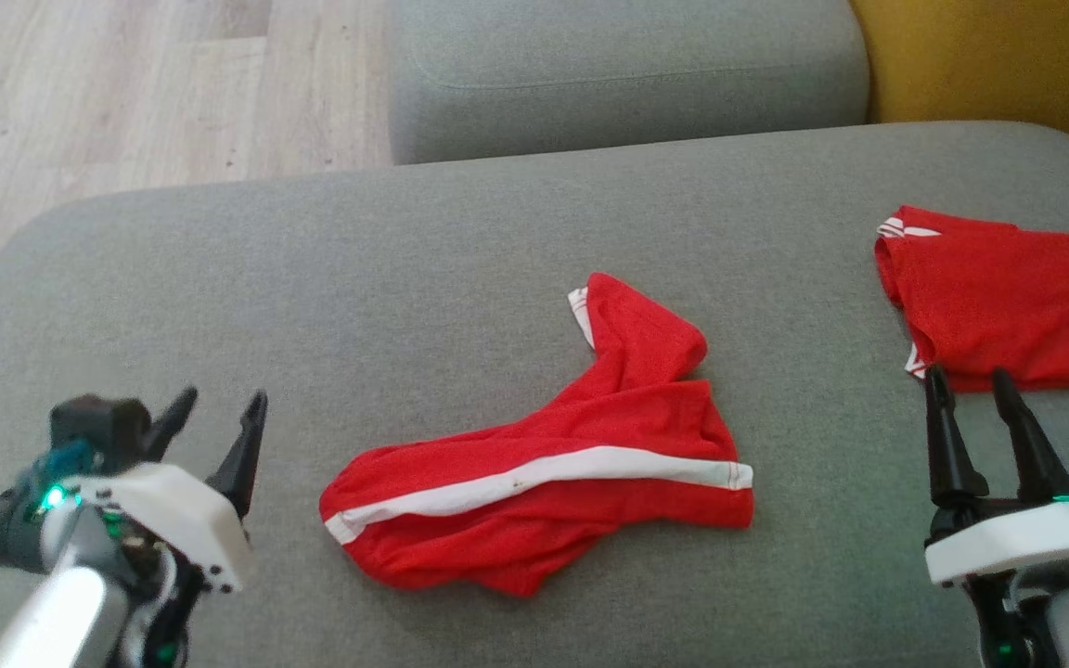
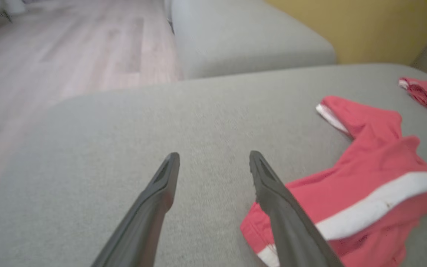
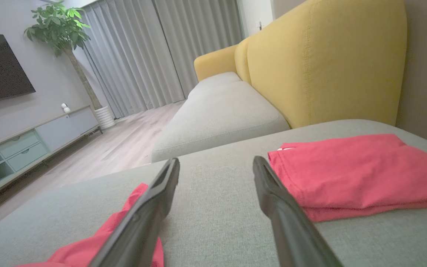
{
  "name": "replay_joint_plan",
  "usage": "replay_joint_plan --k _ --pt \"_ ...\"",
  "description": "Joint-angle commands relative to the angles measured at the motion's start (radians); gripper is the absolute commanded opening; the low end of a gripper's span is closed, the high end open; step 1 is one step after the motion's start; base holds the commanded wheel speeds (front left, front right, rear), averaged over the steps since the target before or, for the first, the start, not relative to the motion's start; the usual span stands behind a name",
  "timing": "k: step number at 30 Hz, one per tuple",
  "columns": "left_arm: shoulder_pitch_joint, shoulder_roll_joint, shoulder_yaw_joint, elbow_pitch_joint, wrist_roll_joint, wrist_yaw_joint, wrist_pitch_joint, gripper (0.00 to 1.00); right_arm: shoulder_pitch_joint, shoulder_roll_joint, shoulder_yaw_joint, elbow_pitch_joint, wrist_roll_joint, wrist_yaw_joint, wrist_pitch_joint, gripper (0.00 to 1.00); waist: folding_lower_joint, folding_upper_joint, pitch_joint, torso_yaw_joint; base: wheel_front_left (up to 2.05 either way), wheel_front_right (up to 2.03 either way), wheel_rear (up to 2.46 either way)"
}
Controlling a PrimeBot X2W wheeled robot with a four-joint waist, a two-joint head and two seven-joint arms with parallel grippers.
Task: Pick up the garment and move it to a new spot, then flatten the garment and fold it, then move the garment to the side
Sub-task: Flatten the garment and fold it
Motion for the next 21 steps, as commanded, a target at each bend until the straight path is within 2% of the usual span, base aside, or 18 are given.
replay_joint_plan --k 1,6,8,11,14,21 --pt "-0.046 0.008 0.060 -0.043 0.028 0.025 -0.063 1.00 -0.016 -0.005 0.011 -0.039 -0.010 0.007 -0.019 1.00 0.0000 0.0000 -0.004 0.006 0.00 0.00 0.00" --pt "0.015 -0.073 0.088 -0.037 0.123 0.143 -0.319 1.00 -0.002 0.006 0.003 -0.039 -0.039 0.007 -0.050 1.00 0.0000 0.0000 -0.015 0.017 0.00 0.00 0.00" --pt "0.038 -0.104 0.097 -0.035 0.151 0.176 -0.376 1.00 0.002 0.014 0.000 -0.042 -0.058 0.007 -0.065 1.00 0.0000 0.0000 -0.020 0.018 0.00 0.00 0.00" --pt "0.068 -0.144 0.105 -0.038 0.198 0.200 -0.402 1.00 0.010 0.027 -0.006 -0.054 -0.085 0.007 -0.085 1.00 0.0000 0.0000 -0.025 0.021 0.00 0.00 0.00" --pt "0.085 -0.174 0.117 -0.057 0.263 0.196 -0.405 1.00 0.015 0.036 -0.009 -0.062 -0.116 0.007 -0.096 1.00 0.0000 0.0000 -0.025 0.023 0.00 0.00 0.00" --pt "0.133 -0.238 0.183 -0.028 0.321 0.139 -0.405 1.00 0.021 0.048 -0.003 -0.067 -0.181 0.007 -0.105 1.00 0.0000 0.0000 -0.020 0.020 0.00 0.00 0.00"
